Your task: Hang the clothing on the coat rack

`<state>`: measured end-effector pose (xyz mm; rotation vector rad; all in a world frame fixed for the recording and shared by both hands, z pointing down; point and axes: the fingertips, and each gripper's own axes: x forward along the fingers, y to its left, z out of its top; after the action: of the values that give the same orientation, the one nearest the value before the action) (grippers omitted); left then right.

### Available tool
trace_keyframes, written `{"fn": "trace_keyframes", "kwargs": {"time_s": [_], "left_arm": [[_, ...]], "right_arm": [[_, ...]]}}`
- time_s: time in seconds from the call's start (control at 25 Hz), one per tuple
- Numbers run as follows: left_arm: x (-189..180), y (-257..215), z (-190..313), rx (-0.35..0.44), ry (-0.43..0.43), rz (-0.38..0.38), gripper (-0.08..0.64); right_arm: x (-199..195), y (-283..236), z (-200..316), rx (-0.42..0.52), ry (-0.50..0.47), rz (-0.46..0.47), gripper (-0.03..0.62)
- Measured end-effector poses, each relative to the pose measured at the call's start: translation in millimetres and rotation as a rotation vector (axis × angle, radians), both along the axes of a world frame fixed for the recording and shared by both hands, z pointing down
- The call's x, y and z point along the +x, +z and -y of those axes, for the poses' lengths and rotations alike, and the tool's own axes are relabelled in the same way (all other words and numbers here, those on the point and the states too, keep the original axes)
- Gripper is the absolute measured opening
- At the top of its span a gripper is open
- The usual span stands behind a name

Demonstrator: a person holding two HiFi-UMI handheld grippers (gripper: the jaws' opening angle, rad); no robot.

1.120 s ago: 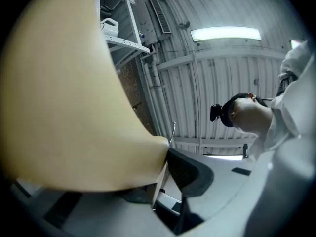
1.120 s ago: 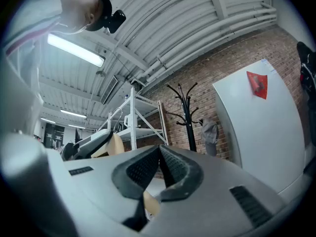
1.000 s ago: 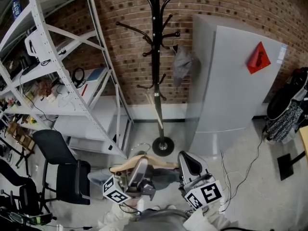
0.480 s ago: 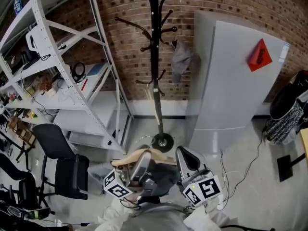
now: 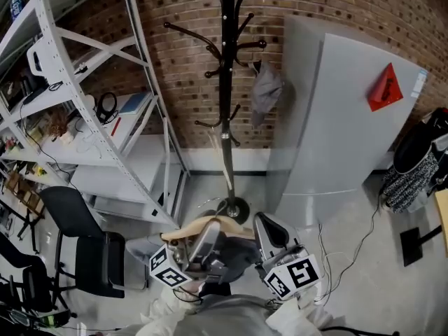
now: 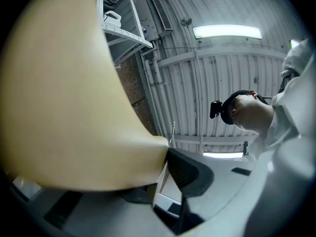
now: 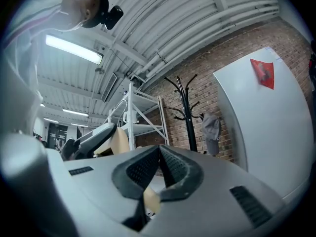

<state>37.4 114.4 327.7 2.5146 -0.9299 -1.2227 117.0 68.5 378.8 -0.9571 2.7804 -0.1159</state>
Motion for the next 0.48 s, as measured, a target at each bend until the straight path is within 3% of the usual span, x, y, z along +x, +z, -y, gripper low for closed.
{"fn": "trace_keyframes", "kwargs": {"time_s": [0.48], "left_arm": [[-65,-3,89,0.0,0.075,-0.007,0.098]], "right_arm": [[-65,-9,88,0.011,0.075,-0.012,0.025]]}}
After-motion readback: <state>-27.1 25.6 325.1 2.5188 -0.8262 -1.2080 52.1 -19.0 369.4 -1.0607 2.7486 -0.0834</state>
